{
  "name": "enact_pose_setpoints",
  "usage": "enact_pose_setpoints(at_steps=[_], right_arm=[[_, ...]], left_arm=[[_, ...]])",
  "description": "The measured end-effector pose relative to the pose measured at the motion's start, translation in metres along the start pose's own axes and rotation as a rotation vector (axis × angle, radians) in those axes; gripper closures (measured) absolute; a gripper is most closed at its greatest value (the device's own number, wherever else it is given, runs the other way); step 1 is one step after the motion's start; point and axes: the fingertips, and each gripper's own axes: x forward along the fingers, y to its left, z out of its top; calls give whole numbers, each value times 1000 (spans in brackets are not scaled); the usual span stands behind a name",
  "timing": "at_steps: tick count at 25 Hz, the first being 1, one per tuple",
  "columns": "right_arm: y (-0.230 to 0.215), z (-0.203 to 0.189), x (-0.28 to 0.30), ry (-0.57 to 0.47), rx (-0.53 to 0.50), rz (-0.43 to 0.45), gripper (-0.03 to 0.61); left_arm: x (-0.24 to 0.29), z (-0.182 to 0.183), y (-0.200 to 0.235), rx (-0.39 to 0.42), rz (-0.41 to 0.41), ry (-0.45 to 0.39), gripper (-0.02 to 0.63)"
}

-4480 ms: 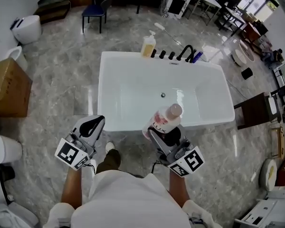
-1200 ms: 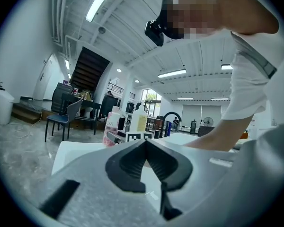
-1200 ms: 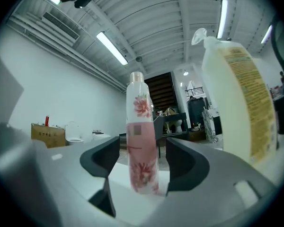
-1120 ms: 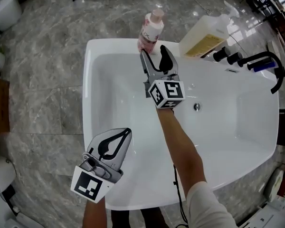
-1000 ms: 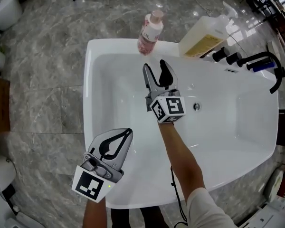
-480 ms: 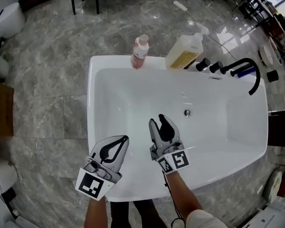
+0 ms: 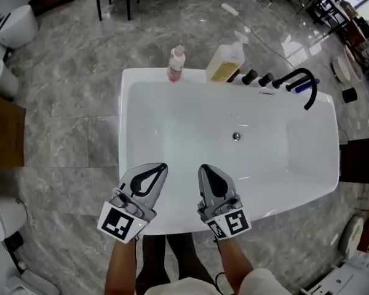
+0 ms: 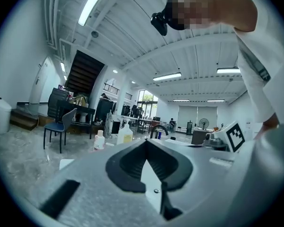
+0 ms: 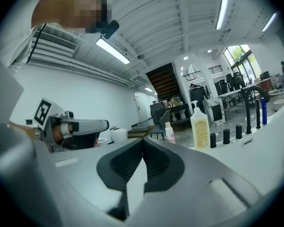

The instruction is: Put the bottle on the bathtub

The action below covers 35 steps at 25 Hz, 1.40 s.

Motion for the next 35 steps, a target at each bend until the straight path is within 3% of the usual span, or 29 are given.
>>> enact_pose_setpoints(at_steps=[7, 18, 26, 35], right_arm=[[31, 50, -38, 5, 18, 59, 586], [79, 152, -117, -28, -44, 106, 588], [115, 187, -160, -67, -23, 192, 586], [139, 210, -179, -55, -46, 245, 584]], left_arm=[[-29, 30, -26, 0, 41, 21, 615], [-56, 91, -129, 49, -49, 22, 615], [-74, 105, -168, 83, -53, 19, 615], [-106, 116, -180, 79, -39, 27, 615]])
